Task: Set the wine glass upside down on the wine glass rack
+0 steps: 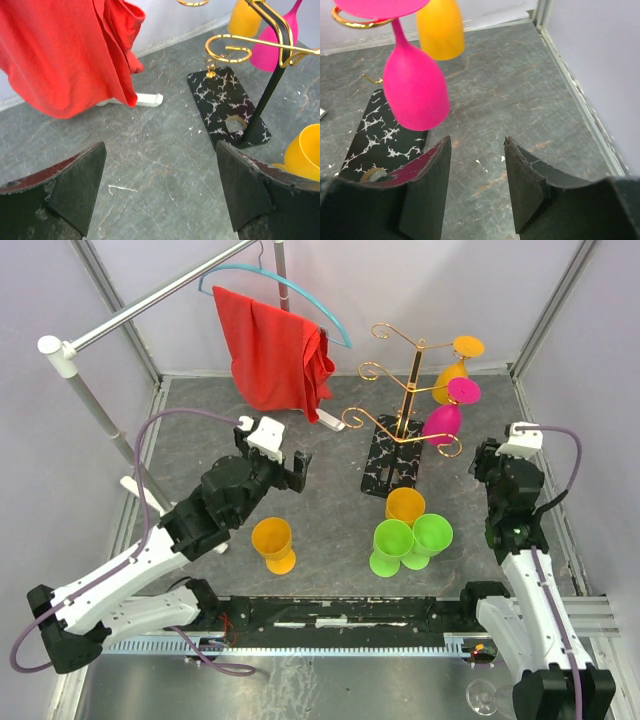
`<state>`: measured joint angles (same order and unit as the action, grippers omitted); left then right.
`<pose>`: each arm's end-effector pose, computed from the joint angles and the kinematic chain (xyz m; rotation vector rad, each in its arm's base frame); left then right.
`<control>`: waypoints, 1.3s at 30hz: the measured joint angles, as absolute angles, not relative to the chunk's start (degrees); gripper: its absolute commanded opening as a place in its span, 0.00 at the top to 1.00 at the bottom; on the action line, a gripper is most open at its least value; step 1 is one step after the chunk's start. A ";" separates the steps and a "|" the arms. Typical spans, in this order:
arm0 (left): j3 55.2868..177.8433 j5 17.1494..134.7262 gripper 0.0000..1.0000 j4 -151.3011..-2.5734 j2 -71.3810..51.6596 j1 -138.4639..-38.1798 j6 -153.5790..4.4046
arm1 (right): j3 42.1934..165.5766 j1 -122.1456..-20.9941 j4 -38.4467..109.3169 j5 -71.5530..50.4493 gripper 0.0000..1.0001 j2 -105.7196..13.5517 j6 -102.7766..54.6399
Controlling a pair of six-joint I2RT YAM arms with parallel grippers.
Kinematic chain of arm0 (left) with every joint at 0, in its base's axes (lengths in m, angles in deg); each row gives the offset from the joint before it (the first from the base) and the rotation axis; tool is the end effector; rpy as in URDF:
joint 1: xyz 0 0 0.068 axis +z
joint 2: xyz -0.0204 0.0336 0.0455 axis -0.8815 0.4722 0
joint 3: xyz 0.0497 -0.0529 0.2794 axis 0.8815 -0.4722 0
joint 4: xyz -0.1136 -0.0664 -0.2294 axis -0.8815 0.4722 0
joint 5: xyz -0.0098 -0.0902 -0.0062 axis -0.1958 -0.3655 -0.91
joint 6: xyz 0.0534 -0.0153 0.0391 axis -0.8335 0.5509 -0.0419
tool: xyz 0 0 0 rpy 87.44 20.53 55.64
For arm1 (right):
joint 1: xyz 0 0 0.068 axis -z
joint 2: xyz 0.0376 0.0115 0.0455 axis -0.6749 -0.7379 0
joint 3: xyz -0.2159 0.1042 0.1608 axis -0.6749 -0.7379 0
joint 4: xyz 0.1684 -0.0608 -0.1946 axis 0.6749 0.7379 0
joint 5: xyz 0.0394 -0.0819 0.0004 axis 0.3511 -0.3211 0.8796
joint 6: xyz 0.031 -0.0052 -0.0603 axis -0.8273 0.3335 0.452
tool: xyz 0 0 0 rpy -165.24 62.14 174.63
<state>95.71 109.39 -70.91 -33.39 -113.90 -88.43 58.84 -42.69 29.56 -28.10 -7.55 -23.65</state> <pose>0.1526 -0.1583 0.3821 0.4410 1.5902 -0.3017 0.1957 -0.0086 0.2955 0.2197 1.6715 -0.0589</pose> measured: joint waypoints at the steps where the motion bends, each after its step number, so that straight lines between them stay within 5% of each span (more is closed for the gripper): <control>1: 97.24 109.74 0.03 -68.64 -33.11 -113.92 -87.29 | 60.11 -42.69 32.53 -29.39 0.46 -6.76 -24.13; 18: 110.63 113.37 0.05 -20.33 -29.26 -113.90 -64.36 | 78.27 -42.69 63.70 -33.72 0.43 -5.65 -32.70; 39: 105.56 106.98 0.26 -8.49 -26.55 -113.92 -56.08 | 87.17 -42.69 67.07 -32.21 0.41 -14.87 -33.50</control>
